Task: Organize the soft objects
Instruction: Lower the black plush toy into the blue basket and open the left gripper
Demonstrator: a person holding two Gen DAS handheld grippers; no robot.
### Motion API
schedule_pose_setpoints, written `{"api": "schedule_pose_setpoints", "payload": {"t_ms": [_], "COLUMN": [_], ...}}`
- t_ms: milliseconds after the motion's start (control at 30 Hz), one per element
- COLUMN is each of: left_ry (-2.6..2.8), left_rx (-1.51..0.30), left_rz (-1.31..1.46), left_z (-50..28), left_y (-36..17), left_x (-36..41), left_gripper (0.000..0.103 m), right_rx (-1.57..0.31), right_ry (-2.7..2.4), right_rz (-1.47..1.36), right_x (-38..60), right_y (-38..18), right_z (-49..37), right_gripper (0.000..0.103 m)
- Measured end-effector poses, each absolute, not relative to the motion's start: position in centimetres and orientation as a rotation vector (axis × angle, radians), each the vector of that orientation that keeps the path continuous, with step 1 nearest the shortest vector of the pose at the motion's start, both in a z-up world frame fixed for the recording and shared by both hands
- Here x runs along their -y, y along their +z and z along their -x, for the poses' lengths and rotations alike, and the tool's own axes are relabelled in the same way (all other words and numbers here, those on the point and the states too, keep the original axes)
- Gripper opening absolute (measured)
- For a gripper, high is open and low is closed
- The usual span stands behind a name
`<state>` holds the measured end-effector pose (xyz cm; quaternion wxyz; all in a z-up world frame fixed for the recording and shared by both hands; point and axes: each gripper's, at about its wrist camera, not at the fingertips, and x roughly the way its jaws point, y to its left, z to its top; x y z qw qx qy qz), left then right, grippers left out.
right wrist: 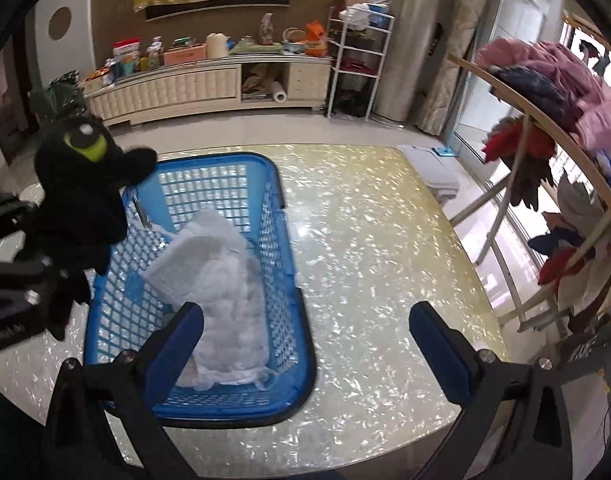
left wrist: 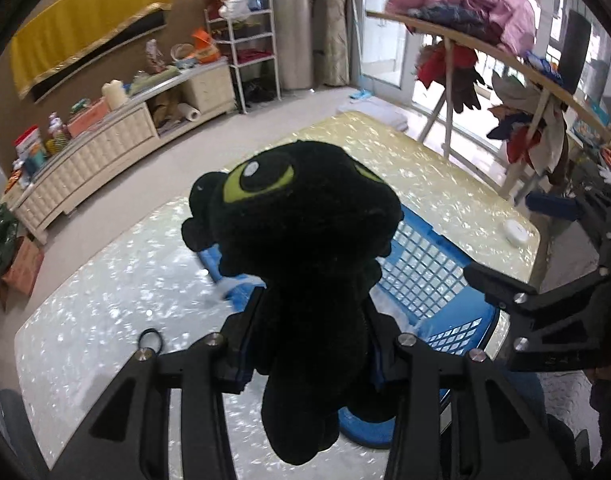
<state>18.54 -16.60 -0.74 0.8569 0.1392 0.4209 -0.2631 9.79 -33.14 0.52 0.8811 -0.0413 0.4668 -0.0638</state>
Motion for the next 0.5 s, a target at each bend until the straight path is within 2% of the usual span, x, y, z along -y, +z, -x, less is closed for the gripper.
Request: {"api": "schedule_pose_setpoints", "payload": {"t_ms": [500], "left_ry": [-0.628], "left_rx": [-1.021], "left_rz": [-0.415], "left_z": [-21.9], "left_y": [-5.0], "left_x": [22.7], "left_gripper": [0.042], "right_rx": [-1.008], "right_ry": [-0.166], "right_rz": [0.032], "right_x": [35.0], "right_y": [-0.8], "right_z": [-9.2], "right_gripper": [0.103]}}
